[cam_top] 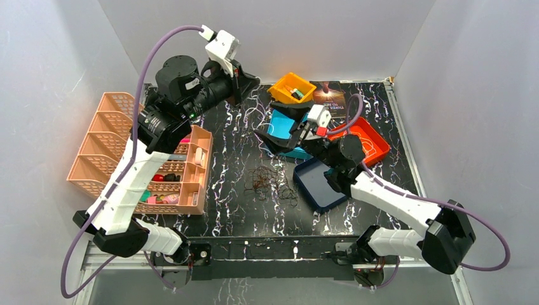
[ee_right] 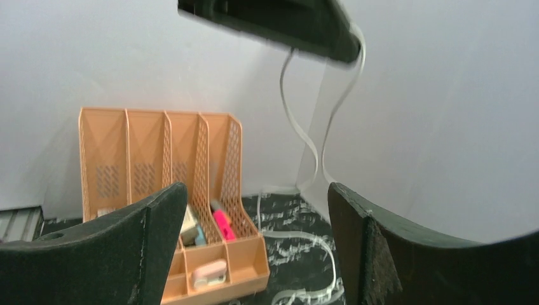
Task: Untangle the cables
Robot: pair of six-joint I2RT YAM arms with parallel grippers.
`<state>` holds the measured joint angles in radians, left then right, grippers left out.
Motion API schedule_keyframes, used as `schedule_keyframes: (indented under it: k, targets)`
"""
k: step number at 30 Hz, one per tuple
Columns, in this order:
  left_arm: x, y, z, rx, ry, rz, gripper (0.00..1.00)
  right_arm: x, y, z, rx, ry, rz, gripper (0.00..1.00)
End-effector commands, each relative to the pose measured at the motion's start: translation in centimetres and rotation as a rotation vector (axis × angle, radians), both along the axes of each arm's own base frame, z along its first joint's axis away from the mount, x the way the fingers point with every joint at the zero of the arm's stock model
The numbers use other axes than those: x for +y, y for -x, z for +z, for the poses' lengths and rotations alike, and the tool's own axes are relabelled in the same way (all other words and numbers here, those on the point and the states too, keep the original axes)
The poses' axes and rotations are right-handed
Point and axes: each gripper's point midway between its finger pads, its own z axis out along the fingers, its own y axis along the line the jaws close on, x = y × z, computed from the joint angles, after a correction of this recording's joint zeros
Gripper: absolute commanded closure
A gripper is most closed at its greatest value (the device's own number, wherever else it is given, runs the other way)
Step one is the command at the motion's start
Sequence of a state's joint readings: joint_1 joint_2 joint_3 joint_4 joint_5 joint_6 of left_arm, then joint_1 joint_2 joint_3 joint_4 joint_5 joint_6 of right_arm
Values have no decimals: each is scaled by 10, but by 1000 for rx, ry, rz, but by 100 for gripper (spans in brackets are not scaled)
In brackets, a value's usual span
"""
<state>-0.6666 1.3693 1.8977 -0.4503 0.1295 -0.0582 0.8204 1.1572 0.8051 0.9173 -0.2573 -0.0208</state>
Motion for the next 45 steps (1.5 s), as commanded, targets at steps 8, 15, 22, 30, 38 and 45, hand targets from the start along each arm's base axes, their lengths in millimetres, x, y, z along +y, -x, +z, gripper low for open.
schedule_keyframes:
  k: [8,15,22,30,38,45]
  targets:
    - [-14,19,-4,28,16,-127,100,6,-7,68,-150,-162,-8,14]
    - [-15,27,-6,32,17,-160,100,20,-25,58,-101,-135,-27,25]
    - [-16,35,-6,33,21,-195,100,29,-36,53,-73,-130,-34,43]
    - [-14,37,-7,26,26,-192,100,25,-47,43,-16,-108,-90,78]
    - [-12,39,-13,35,40,-188,93,16,-54,35,74,-61,-148,100]
    - [-10,41,-16,35,46,-180,71,0,-60,39,133,-50,-227,100]
